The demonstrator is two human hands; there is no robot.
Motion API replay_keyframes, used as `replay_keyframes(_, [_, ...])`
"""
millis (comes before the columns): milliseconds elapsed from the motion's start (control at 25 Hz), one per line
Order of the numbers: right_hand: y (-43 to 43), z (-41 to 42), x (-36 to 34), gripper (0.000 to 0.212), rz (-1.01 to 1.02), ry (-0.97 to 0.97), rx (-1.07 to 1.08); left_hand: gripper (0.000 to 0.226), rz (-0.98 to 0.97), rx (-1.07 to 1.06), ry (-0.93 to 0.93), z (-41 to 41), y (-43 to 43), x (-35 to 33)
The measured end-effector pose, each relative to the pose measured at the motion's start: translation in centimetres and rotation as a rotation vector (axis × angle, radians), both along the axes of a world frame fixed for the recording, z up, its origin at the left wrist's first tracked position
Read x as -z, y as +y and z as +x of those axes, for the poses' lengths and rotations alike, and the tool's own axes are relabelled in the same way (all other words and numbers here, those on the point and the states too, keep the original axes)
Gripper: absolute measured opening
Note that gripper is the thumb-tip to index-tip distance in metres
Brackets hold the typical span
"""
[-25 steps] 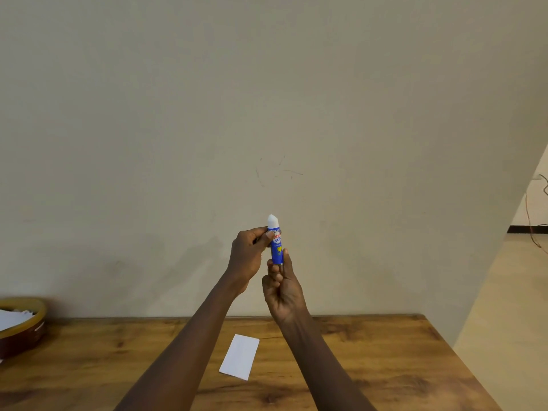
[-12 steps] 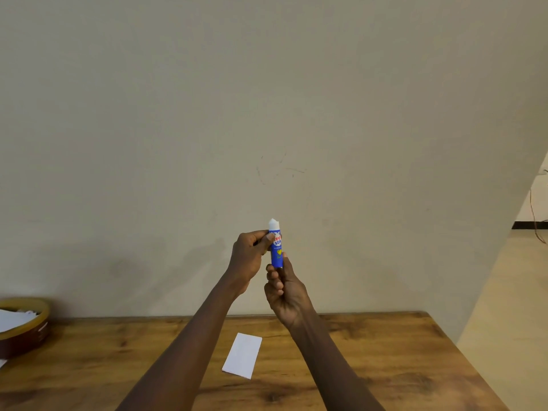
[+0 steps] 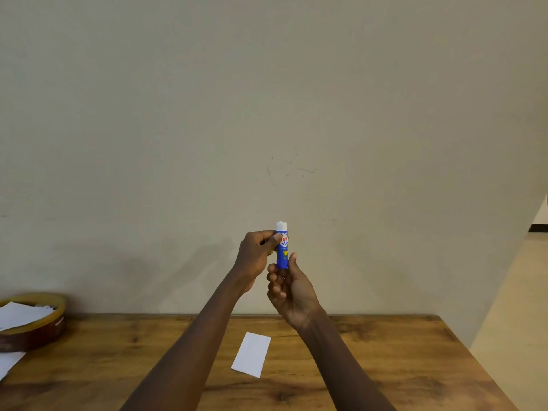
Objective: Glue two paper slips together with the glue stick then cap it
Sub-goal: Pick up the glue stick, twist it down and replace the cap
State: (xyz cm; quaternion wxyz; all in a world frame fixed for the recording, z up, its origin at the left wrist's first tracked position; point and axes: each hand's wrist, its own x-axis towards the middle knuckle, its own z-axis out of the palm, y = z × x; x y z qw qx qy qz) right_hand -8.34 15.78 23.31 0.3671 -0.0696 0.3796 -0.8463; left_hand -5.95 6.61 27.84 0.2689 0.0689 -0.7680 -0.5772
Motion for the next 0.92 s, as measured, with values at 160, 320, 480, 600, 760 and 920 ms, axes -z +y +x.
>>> replay_keyframes(160, [-0.3, 0.4, -0.1, 0.037, -0.069, -0.012, 0.042, 0.027, -0.002, -0.039, -0.010, 0.1, 0.0, 0.2])
replay_keyframes(320, [-0.8, 0.7, 0.4, 0.003, 0.079, 0.184, 0.260, 0.027, -0.039, -0.102, -0.034, -0.1, 0.4, 0.3])
replay_keyframes(480, [-0.2, 0.6, 0.7, 0.014, 0.096, 0.165, 0.217, 0.026, 0.025, -0.037, -0.014, 0.2, 0.4, 0.3])
replay_keyframes(600, [0.7, 0.3, 0.6, 0.057, 0.066, 0.056, 0.024, 0.027, 0.032, 0.015, -0.012, 0.3, 0.1, 0.1])
replay_keyframes(760, [0.2, 0.4, 0.3, 0.041, -0.118, -0.077, 0.021, 0.027, 0.027, 0.023, -0.002, 0.1, 0.5, 0.0])
replay_keyframes(920, [0.1, 0.8, 0.2, 0.017, -0.193, -0.096, 0.166, 0.026, -0.004, -0.059, 0.005, -0.3, 0.6, 0.0])
